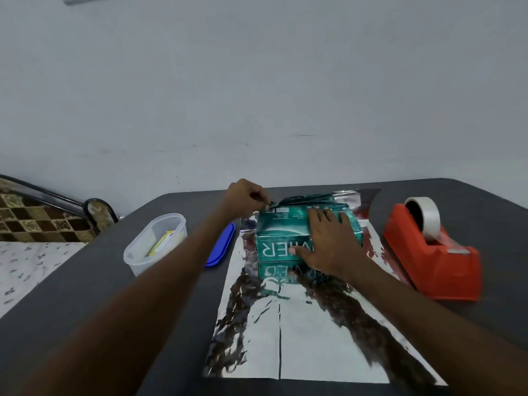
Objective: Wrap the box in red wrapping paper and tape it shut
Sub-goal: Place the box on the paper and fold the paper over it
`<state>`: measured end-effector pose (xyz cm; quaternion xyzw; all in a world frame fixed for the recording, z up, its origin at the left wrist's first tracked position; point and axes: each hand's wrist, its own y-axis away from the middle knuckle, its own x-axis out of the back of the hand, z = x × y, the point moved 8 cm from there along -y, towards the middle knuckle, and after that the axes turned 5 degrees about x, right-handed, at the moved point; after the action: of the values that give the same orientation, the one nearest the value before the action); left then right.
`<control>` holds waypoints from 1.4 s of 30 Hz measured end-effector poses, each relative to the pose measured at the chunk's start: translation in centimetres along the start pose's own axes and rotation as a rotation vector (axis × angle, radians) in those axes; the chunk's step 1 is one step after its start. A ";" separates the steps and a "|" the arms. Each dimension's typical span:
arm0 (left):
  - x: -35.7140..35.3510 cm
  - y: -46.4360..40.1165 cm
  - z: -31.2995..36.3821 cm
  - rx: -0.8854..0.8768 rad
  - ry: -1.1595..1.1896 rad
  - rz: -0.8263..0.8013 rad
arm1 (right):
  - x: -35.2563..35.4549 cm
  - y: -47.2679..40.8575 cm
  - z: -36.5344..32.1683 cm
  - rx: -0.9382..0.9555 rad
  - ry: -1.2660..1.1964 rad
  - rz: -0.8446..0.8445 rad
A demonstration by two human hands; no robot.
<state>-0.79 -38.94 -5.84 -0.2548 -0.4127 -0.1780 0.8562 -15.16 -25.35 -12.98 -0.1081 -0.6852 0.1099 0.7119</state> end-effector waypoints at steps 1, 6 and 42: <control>0.0 0.5 0.1 -0.002 -0.008 -0.005 | 0.1 0.1 0.0 -0.002 -0.004 0.003; -0.8 2.5 1.8 -0.061 -0.204 -0.068 | 0.8 0.5 -0.2 -0.009 -0.022 0.018; -2.7 10.9 4.8 -0.287 -0.358 0.144 | 5.5 5.6 1.4 0.096 -0.088 0.170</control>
<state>0.25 -27.09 -8.63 -0.4300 -0.5093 -0.1254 0.7349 -16.43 -18.28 -9.38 -0.1266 -0.6982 0.2071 0.6734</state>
